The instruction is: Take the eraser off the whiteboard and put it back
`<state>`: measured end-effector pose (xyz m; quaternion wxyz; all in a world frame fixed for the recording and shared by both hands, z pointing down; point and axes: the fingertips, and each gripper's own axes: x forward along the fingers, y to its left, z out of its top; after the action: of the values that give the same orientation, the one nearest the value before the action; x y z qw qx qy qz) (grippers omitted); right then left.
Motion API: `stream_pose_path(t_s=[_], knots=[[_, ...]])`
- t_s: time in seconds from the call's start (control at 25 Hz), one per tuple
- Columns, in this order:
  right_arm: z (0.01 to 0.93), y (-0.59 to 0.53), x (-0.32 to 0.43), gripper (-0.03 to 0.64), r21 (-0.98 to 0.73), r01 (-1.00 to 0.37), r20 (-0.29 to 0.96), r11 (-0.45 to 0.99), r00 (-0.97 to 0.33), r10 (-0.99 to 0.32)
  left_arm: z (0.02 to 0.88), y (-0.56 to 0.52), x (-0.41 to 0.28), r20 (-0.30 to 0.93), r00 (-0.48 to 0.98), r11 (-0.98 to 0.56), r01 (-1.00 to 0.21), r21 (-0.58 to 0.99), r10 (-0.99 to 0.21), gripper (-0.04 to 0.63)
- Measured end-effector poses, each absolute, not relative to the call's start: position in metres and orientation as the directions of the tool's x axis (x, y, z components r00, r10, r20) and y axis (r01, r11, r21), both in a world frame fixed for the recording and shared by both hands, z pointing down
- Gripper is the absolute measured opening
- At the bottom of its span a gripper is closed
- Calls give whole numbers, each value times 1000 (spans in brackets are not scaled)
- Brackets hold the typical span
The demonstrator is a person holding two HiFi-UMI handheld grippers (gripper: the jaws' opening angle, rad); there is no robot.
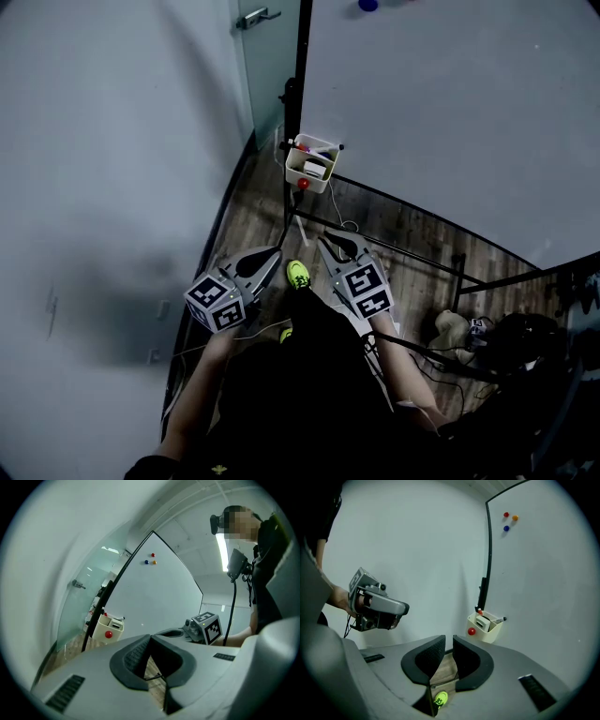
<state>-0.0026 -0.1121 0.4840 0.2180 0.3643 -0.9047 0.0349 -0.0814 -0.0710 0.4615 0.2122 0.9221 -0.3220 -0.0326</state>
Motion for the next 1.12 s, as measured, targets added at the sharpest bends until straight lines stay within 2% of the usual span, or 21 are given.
stream_pose_path(t_s=[0.2,1.12], knots=[[488,-148,1,69,142,-681,429,718,-612,-665,467,-96,-82,89,783,-695,-592,407,-615,21],[507,-253,-2,183,154,-693,483,704,-569,-665,472,-177,-85,96,769,-667,-603,438,-632,21]])
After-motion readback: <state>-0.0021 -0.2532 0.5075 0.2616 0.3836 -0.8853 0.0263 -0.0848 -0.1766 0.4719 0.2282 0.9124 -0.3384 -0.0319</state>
